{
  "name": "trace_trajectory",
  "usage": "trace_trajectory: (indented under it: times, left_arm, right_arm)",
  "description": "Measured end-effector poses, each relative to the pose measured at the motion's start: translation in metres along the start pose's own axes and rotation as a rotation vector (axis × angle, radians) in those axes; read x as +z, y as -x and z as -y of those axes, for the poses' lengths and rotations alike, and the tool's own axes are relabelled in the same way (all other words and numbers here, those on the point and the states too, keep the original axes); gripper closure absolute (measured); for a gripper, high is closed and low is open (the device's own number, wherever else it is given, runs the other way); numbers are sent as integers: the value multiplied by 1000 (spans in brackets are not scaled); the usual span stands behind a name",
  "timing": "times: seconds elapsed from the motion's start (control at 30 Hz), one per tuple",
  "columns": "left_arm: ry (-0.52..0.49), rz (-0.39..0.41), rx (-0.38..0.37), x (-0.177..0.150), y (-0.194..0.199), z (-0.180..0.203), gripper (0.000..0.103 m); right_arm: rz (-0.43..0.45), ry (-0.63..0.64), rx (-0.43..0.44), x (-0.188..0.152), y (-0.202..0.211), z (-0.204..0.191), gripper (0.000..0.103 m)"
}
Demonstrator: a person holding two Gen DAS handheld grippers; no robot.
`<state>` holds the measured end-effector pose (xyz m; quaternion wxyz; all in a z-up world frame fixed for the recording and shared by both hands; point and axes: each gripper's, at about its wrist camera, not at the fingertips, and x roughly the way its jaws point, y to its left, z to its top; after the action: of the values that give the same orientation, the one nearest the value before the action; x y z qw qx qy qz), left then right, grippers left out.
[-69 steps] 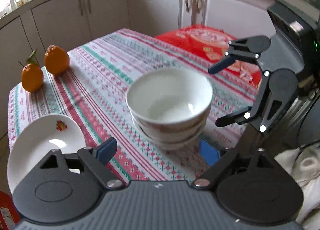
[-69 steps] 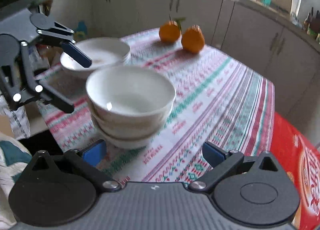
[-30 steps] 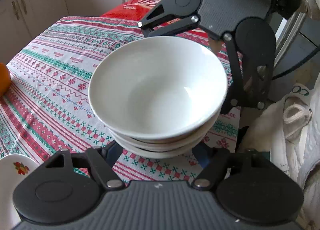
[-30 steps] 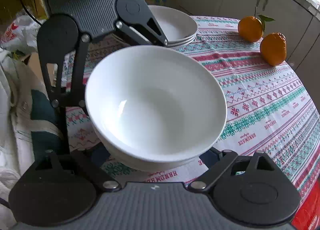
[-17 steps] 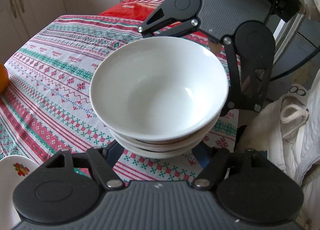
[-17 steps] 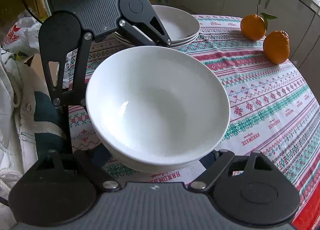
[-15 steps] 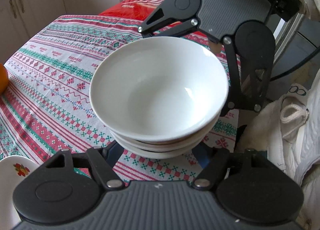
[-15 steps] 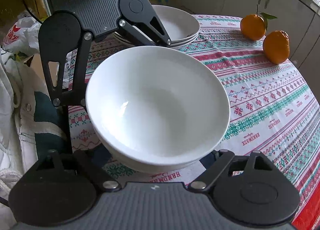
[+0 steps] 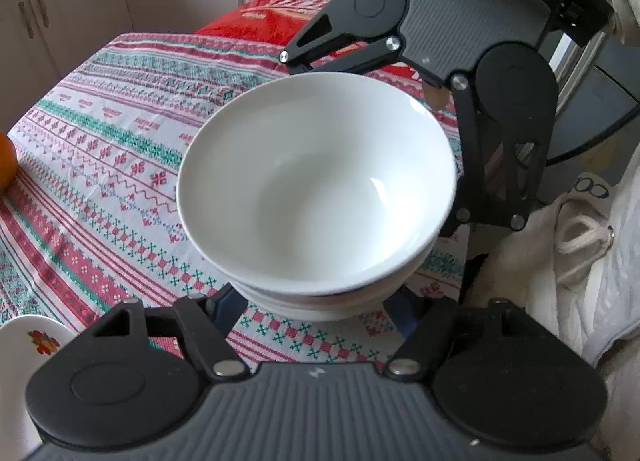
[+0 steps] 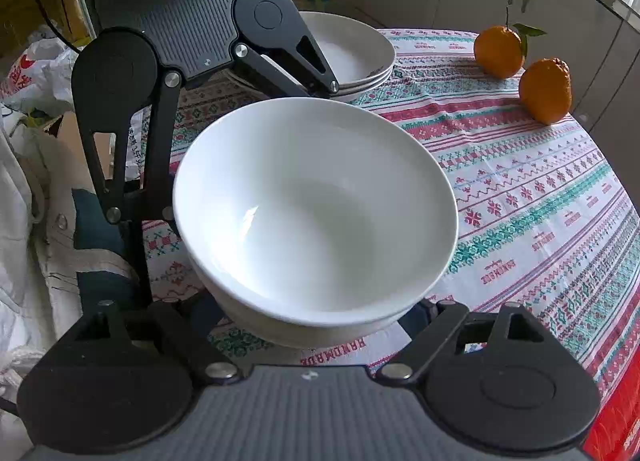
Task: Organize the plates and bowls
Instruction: 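Lift the bowl stack with both tools and carry it toward the plate stack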
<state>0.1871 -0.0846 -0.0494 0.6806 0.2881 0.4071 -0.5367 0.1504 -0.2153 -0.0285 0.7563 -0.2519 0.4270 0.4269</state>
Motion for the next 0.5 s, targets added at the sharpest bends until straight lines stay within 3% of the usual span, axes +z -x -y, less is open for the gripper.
trace_trajectory:
  times: [0.5]
  left_arm:
    - [18, 66, 71, -7, 49, 4, 30]
  right_arm:
    - [1, 89, -35, 40, 25, -15, 12]
